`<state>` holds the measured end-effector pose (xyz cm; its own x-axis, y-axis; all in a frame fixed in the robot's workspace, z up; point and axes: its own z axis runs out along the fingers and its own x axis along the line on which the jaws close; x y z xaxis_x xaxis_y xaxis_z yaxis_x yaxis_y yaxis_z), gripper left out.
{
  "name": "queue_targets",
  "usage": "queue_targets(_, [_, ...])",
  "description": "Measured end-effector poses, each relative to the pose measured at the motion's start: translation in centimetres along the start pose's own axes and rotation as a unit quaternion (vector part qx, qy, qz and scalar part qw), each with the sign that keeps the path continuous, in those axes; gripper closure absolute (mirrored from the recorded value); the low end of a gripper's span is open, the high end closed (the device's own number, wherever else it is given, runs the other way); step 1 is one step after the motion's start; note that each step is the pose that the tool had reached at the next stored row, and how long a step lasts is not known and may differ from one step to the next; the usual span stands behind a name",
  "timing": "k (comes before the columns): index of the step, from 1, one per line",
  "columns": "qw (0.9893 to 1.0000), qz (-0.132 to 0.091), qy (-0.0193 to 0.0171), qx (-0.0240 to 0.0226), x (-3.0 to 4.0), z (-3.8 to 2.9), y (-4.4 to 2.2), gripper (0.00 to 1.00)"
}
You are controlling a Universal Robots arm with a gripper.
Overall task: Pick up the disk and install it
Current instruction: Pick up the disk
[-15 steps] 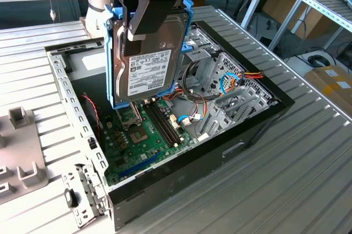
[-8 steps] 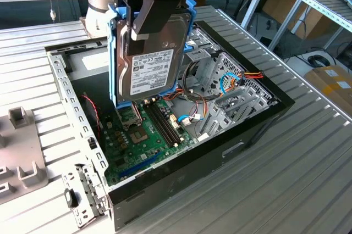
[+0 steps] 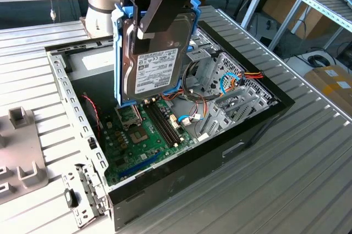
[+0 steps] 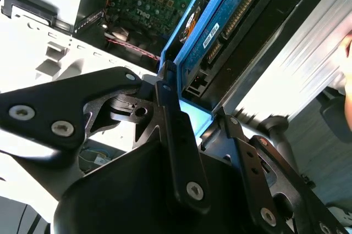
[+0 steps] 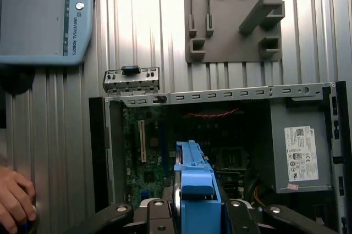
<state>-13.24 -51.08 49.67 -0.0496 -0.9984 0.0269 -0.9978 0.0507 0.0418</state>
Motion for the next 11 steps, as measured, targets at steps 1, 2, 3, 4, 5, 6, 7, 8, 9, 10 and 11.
queue_targets(1, [1.0,0.0,0.0,0.0,0.0,0.0,-0.08,0.63])
queue_targets(2, [1.0,0.0,0.0,0.0,0.0,0.0,-0.12,0.63])
queue_targets(3, [1.0,0.0,0.0,0.0,-0.01,-0.01,-0.17,0.63])
queue_targets(4, [1.0,0.0,0.0,0.0,-0.01,-0.01,-0.21,0.63])
queue_targets(5, [1.0,0.0,0.0,0.0,-0.01,-0.01,-0.25,0.63])
queue_targets(6, [1.0,0.0,0.0,0.0,-0.01,-0.01,-0.29,0.63])
queue_targets(7, [1.0,0.0,0.0001,0.0,-0.01,-0.01,-0.34,0.63])
queue_targets(8, [1.0,0.0,0.0,0.0,-0.02,-0.02,-0.45,0.63])
queue_targets(9, [1.0,0.0,0.0001,0.0,-0.02,-0.02,-0.53,0.63])
queue_targets(10, [1.0,0.0,0.0001,0.0,-0.02,-0.02,-0.59,0.63])
queue_targets(11, [1.0,0.0,0.0001,0.0,-0.03,-0.02,-0.66,0.63])
